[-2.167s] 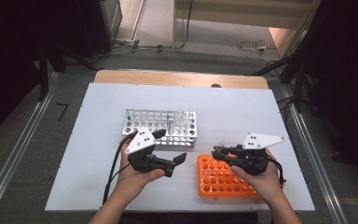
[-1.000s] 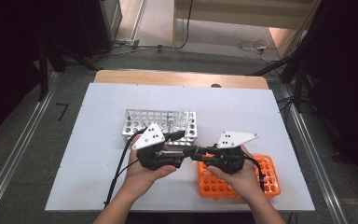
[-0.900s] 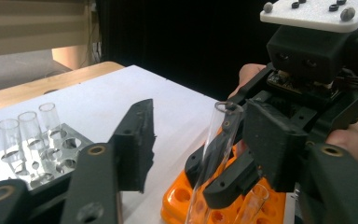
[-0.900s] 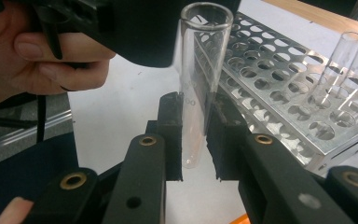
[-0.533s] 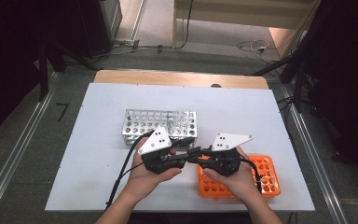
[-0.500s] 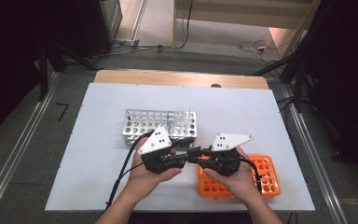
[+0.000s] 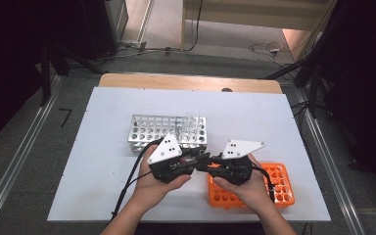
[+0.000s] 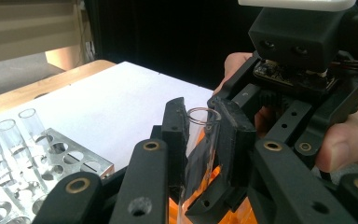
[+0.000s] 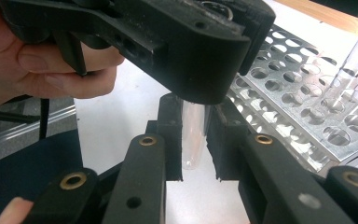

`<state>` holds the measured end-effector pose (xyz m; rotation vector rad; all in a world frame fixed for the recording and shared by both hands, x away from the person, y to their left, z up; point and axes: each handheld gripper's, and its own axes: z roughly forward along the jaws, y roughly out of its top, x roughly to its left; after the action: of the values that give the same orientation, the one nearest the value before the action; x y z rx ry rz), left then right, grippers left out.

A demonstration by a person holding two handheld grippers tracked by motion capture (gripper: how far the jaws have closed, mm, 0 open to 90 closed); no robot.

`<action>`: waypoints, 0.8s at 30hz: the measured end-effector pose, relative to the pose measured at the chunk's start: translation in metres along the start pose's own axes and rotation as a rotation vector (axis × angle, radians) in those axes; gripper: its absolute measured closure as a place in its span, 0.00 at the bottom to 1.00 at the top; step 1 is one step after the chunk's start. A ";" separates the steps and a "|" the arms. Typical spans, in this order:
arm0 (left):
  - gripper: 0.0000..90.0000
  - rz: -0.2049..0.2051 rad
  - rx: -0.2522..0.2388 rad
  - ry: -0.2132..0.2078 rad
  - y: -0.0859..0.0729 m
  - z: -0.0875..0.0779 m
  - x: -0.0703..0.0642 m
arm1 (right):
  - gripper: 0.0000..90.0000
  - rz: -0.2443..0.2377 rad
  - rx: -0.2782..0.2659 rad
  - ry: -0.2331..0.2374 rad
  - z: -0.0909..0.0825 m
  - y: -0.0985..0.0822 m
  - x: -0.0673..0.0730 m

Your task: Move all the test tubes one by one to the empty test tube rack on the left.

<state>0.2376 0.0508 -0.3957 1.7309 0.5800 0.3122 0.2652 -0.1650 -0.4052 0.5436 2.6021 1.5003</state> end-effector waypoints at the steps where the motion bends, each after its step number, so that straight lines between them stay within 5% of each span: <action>1: 0.83 0.000 -0.002 0.000 0.000 0.000 0.001 | 0.82 0.000 0.000 0.000 0.000 0.000 0.000; 9: 0.84 -0.009 -0.013 0.006 0.001 -0.003 0.003 | 0.78 0.003 -0.010 0.007 0.000 0.000 -0.001; 24: 0.84 -0.047 -0.051 0.053 0.007 -0.014 0.019 | 0.30 0.043 -0.066 -0.024 -0.021 0.001 -0.008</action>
<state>0.2478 0.0717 -0.3871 1.6620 0.6450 0.3373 0.2675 -0.1848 -0.3940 0.6098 2.5284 1.5765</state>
